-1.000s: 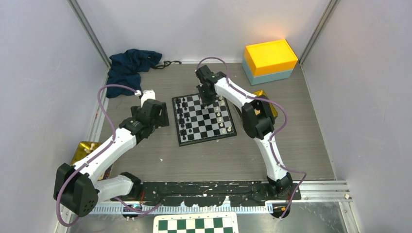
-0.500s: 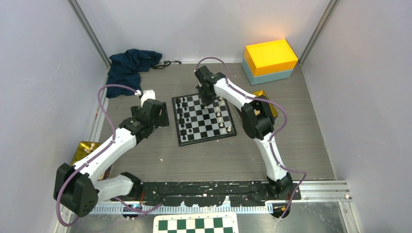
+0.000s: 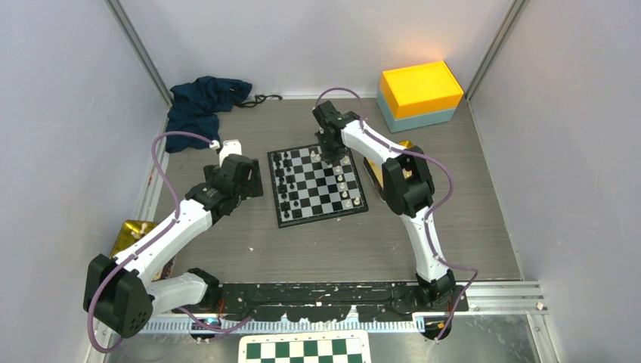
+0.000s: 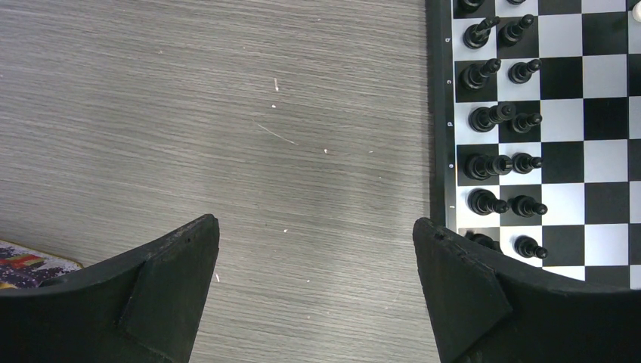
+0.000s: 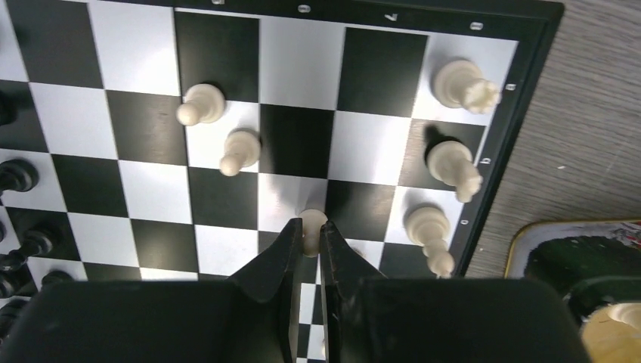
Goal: Set up the chess pieces on the board
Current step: Pick up the chess piece from the chessboard, then place the chess piece on the chessboard.
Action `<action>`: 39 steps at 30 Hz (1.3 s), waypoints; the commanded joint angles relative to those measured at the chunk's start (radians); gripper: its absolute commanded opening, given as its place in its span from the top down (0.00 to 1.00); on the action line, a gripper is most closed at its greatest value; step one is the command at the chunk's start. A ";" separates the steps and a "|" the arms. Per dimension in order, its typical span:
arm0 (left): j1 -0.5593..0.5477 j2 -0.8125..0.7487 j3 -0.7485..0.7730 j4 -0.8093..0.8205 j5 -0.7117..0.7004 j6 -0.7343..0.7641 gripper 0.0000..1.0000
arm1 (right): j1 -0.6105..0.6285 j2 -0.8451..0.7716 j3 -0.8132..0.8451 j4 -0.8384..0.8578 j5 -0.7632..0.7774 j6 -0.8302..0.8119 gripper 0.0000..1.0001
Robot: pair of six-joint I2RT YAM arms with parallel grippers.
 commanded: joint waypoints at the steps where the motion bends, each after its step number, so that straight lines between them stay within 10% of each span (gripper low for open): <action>1: 0.003 -0.017 0.015 0.035 -0.008 -0.004 0.00 | -0.021 -0.079 -0.008 0.015 0.019 0.013 0.93; 23: 0.003 -0.008 0.031 0.032 -0.012 0.004 0.00 | -0.050 -0.047 0.011 0.013 0.004 0.023 0.93; 39: 0.003 -0.004 0.031 0.033 -0.011 0.006 0.00 | -0.051 -0.046 0.015 0.015 0.006 0.017 0.66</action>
